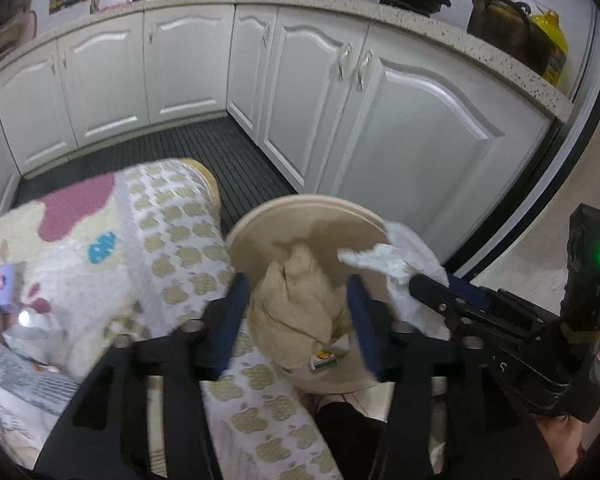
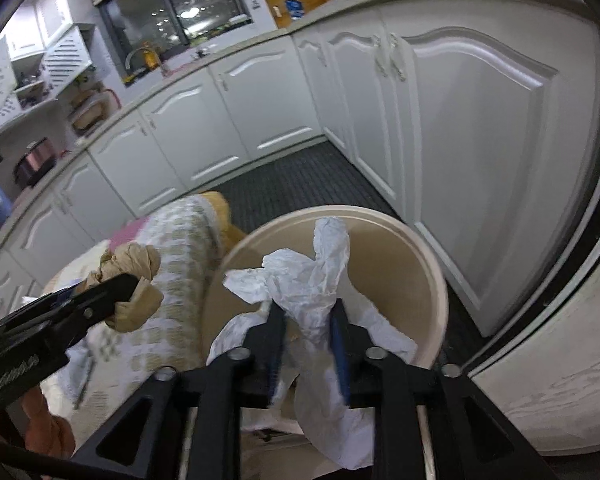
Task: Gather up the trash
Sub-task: 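Open both tools to drop the paper and tissue into the bucket, then move both open tools back over the table toward the remaining packets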
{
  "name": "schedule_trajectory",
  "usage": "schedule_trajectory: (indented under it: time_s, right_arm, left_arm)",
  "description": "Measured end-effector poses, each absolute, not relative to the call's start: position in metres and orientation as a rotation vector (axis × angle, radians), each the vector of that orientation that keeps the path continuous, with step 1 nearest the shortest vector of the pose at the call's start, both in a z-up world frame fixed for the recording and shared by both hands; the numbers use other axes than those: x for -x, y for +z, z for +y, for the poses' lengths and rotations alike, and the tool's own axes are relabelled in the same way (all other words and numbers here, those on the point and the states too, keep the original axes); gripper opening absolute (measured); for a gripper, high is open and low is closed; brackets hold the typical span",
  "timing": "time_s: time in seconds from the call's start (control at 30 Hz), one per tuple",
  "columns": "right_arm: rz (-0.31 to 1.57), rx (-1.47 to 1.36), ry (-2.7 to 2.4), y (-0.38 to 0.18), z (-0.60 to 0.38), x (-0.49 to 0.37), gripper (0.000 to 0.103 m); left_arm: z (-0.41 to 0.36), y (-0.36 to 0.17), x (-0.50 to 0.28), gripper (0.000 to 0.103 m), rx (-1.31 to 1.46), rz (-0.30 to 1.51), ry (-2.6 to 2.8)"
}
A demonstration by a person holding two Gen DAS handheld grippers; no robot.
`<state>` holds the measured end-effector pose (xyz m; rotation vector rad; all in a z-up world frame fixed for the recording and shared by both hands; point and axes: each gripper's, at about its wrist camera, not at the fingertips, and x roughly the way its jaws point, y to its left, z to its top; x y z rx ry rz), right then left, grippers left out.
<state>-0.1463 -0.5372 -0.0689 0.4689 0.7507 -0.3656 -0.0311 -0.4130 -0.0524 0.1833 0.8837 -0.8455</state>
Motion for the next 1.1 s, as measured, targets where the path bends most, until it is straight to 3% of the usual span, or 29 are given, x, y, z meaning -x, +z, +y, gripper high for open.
schedule_trajectory:
  time_s: [0.1, 0.63, 1.1]
  right_arm:
    - [0.742, -0.483, -0.368, -0.071, -0.543, 0.149, 0.044]
    - [0.756, -0.473, -0.289, -0.063, -0.505, 0.153, 0.046]
    - [0.762, -0.421, -0.200, -0.046, -0.457, 0.142, 0.047]
  left_arm:
    - [-0.416, -0.058, 0.032, 0.059, -0.197, 0.884, -0.829]
    - [-0.369, -0.049, 0.035, 0.059, -0.192, 0.881, -0.757]
    - [-0.316, -0.085, 0.004, 0.059, -0.162, 0.990, -0.639]
